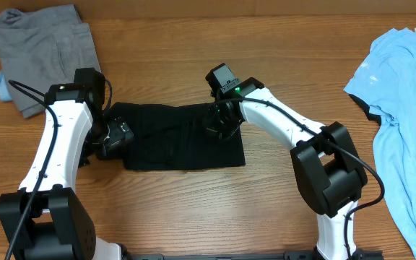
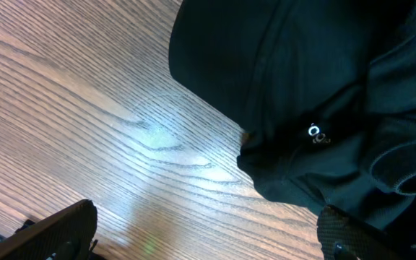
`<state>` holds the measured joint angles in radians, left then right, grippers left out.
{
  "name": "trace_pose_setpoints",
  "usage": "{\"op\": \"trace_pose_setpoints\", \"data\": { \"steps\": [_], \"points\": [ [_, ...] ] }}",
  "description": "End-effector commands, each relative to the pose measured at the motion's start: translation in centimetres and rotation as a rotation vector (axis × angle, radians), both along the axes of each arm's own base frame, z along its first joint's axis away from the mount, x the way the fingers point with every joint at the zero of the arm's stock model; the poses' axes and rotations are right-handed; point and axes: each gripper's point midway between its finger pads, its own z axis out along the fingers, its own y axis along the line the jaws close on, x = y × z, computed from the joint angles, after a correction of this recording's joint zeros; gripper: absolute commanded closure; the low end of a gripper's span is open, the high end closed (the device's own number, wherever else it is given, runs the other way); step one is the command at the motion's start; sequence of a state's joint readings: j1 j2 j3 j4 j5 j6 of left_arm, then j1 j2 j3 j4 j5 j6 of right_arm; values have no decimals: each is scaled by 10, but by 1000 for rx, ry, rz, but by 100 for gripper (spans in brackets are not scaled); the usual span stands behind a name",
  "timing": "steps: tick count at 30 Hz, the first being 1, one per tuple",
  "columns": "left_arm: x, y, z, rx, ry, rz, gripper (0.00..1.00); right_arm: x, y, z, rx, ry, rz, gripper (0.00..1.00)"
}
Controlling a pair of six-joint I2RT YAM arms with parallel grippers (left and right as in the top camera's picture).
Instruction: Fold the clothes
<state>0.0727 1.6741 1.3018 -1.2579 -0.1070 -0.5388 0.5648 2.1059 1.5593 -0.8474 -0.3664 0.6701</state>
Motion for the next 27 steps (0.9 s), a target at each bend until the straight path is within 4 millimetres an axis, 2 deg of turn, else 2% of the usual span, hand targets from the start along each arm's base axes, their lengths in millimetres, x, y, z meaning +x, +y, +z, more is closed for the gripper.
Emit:
{"op": "trace_pose_setpoints", "data": {
  "steps": [1, 11, 15, 20, 22, 24, 27],
  "points": [
    [-2, 1, -3, -6, 14, -17, 0, 0, 11, 0, -1, -23, 8, 89],
    [-2, 1, -3, -6, 14, -18, 0, -10, 64, 9, 105, -81, 63, 87],
    [-2, 1, -3, -6, 14, -22, 0, -7, 82, 14, 150, -122, 61, 87],
    [-2, 1, -3, -6, 16, -33, 0, -5, 104, -1, 175, -152, 61, 87],
    [-2, 1, -3, -5, 14, -33, 0, -5, 112, 0, 197, -189, 108, 92],
    [-2, 1, -3, -4, 15, -33, 0, 3, 115, 23, 238, -237, 155, 94],
    [-1, 2, -3, -3, 13, -33, 0, 22, 98, 67, 252, -287, 151, 95]
  ]
}}
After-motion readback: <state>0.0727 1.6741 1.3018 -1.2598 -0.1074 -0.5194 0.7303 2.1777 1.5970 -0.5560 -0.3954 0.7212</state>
